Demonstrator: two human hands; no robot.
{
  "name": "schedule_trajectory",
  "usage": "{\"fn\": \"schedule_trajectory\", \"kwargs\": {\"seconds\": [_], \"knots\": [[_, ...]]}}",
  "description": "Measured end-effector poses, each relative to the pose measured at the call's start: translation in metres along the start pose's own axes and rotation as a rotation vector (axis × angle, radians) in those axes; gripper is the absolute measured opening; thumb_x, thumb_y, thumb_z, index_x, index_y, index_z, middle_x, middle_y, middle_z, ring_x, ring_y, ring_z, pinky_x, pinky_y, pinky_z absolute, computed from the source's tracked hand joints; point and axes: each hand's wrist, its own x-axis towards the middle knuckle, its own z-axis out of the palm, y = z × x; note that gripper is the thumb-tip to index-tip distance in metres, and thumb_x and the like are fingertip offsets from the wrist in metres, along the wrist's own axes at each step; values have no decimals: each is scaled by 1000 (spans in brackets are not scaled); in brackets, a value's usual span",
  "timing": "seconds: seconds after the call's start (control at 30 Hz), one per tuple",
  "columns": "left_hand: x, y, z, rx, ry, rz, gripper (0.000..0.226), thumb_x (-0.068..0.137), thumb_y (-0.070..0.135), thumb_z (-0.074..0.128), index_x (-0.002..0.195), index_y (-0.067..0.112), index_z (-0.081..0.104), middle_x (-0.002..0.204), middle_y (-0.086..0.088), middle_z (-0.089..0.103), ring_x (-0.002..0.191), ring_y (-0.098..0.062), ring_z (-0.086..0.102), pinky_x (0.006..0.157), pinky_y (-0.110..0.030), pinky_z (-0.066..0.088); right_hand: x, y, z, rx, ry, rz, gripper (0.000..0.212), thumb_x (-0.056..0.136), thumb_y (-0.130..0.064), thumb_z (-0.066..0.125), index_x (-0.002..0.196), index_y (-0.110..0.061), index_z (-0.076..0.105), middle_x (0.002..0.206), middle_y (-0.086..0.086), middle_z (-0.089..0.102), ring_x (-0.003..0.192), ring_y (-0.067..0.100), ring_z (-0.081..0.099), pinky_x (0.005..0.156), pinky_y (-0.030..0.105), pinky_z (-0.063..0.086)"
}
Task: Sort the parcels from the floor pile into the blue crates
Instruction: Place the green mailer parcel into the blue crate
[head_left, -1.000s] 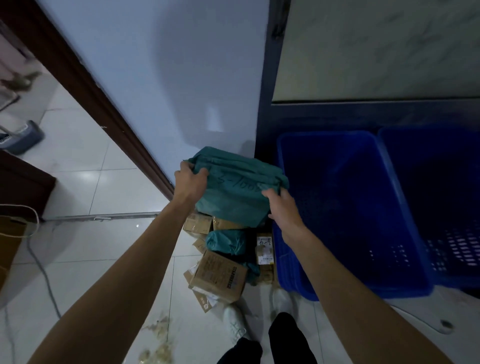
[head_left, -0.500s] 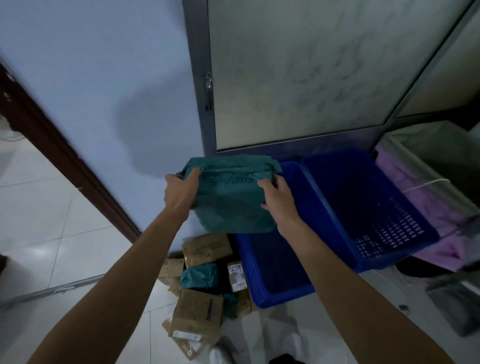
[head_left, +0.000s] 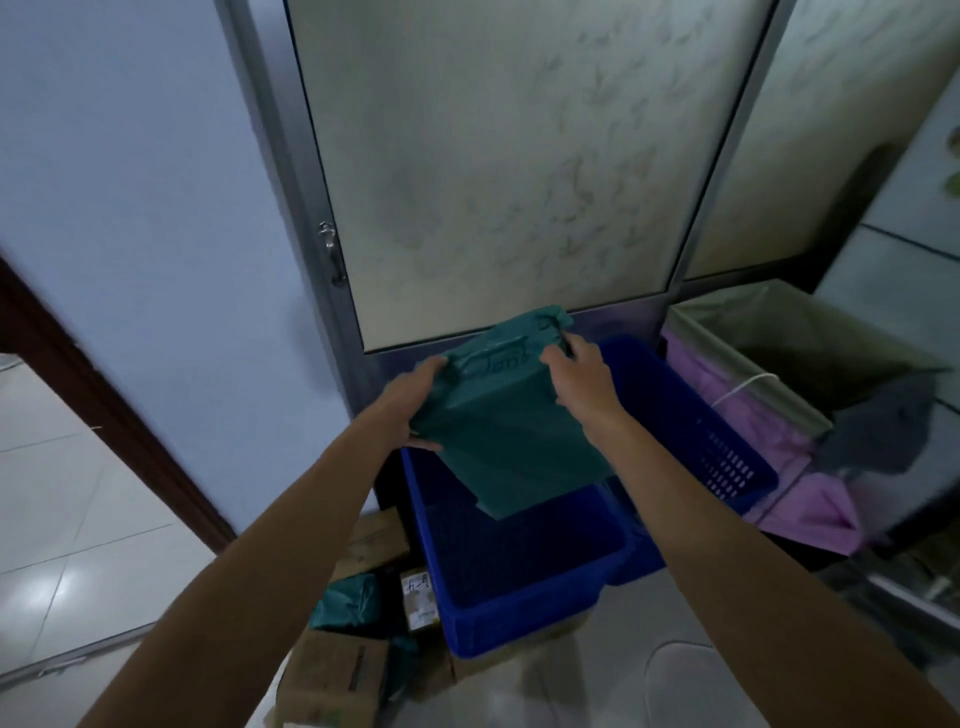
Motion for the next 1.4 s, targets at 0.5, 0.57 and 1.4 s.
{"fn": "schedule_trajectory", "kwargs": {"seconds": [0.5, 0.57, 1.4], "knots": [[-34, 27, 213, -234, 21, 100, 42, 87, 45, 61, 123, 24, 60, 122, -13, 59, 104, -39, 59, 83, -65, 53, 32, 70, -191, 279, 169, 21, 21, 97, -34, 54, 113, -22, 59, 107, -4, 60, 94, 13, 60, 82, 45, 59], [-32, 37, 222, -227, 47, 136, 37, 89, 42, 58, 121, 23, 60, 121, -13, 60, 101, -37, 59, 77, -61, 55, 43, 70, -192, 342, 215, 59, 20, 95, -40, 55, 105, -22, 54, 107, 1, 61, 96, 19, 62, 72, 40, 58], [164, 80, 303, -10, 88, 337, 68, 91, 1, 42, 149, 36, 34, 129, -3, 49, 104, -20, 57, 80, -47, 61, 286, 129, -200, 267, 158, 427, 106, 68, -75, 54, 153, -16, 28, 140, 9, 52, 111, 29, 60, 80, 53, 60]]}}
